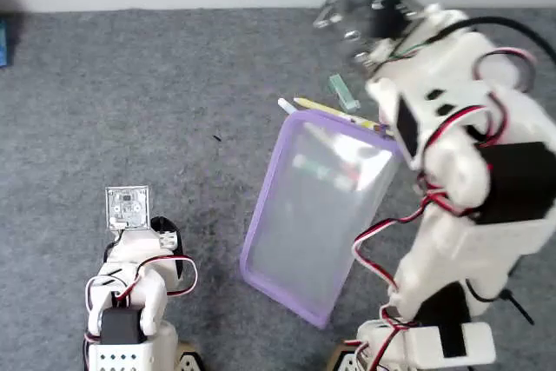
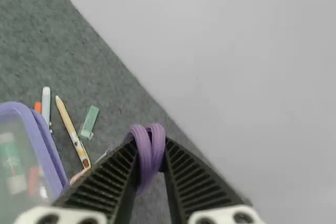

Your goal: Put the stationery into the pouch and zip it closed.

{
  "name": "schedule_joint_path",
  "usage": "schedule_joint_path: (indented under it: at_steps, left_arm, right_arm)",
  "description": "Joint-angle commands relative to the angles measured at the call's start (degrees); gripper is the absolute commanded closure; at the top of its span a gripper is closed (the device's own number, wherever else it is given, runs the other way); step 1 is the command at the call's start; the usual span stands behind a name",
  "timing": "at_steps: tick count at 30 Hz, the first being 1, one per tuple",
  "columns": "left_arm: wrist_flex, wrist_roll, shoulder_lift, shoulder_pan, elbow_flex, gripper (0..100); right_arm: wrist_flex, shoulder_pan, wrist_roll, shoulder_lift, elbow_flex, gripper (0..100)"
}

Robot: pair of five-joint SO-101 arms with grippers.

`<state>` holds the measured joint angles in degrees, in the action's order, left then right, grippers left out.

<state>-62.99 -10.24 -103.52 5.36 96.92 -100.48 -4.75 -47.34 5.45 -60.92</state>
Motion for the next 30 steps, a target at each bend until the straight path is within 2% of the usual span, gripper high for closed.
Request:
schedule_joint_path:
  at_steps: [1,11,22,24,30]
  left_arm:
    - [-0.2,-0.4,-0.6,0.1,-0.5,99]
    - [-0.2,-0.4,-0.6,0.1,-0.5,99]
    - [-0.2,-0.4,-0.6,0.1,-0.5,99]
    - [-0.2,-0.4,-0.6,0.1,-0.5,99]
    - [-0.2,-0.4,-0.6,0.1,-0.5,99]
  right_arm:
    - [-2.3,7.0,0.6,1.5,8.0,98.9]
    - [-2.2,24.2,0.4,1.5,36.1,98.9]
    - [-1.9,40.0,-14.3,1.0,51.3,98.0]
    - [-1.9,42.3,-16.3,1.0,51.3,93.1]
    - [-1.4,53.1,-22.9,1.0,51.3,66.3]
